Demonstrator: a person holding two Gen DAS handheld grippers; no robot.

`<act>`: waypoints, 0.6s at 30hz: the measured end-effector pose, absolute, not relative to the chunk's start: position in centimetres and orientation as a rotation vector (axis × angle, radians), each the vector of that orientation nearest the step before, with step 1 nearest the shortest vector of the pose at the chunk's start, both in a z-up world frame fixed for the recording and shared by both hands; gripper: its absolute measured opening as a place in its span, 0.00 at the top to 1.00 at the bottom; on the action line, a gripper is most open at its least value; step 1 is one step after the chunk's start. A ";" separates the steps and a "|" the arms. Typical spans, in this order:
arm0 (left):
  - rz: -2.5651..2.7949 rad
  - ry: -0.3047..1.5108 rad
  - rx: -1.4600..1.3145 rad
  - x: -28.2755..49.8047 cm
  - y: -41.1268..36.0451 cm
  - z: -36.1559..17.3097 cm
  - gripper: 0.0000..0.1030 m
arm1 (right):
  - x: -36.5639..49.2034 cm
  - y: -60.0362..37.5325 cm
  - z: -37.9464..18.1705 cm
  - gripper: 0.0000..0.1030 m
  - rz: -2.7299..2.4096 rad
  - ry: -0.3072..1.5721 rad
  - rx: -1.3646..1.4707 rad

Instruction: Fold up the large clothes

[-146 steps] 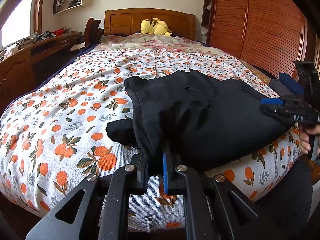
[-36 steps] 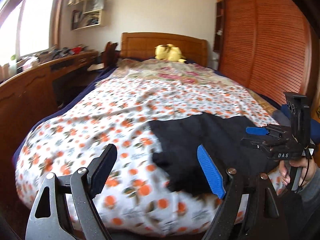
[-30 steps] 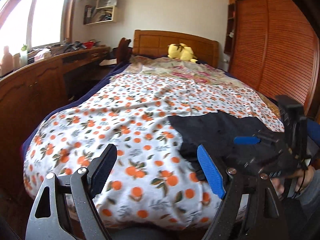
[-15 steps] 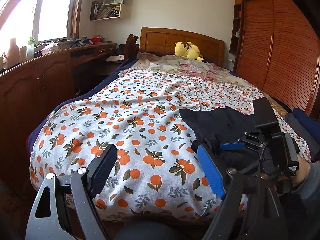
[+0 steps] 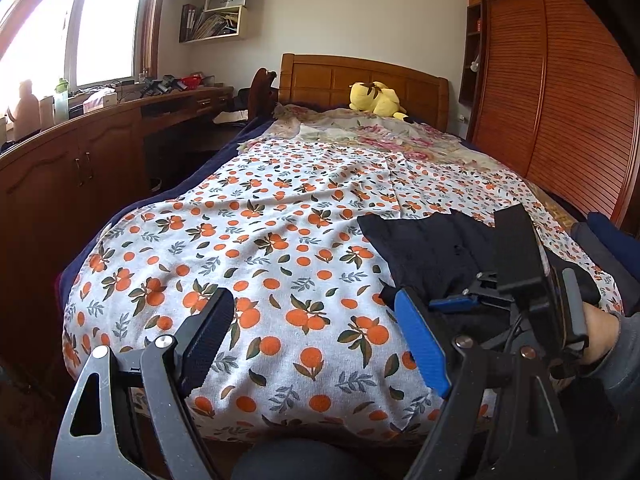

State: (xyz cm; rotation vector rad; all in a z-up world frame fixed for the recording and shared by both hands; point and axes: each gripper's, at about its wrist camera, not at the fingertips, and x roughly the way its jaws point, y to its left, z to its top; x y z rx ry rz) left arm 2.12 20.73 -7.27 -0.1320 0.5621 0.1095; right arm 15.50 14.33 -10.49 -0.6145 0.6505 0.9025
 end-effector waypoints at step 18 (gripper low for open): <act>0.008 0.544 -0.114 4.7 15.5 -6.2 0.19 | 15.6 -7.6 1.9 0.93 0.598 0.343 -0.184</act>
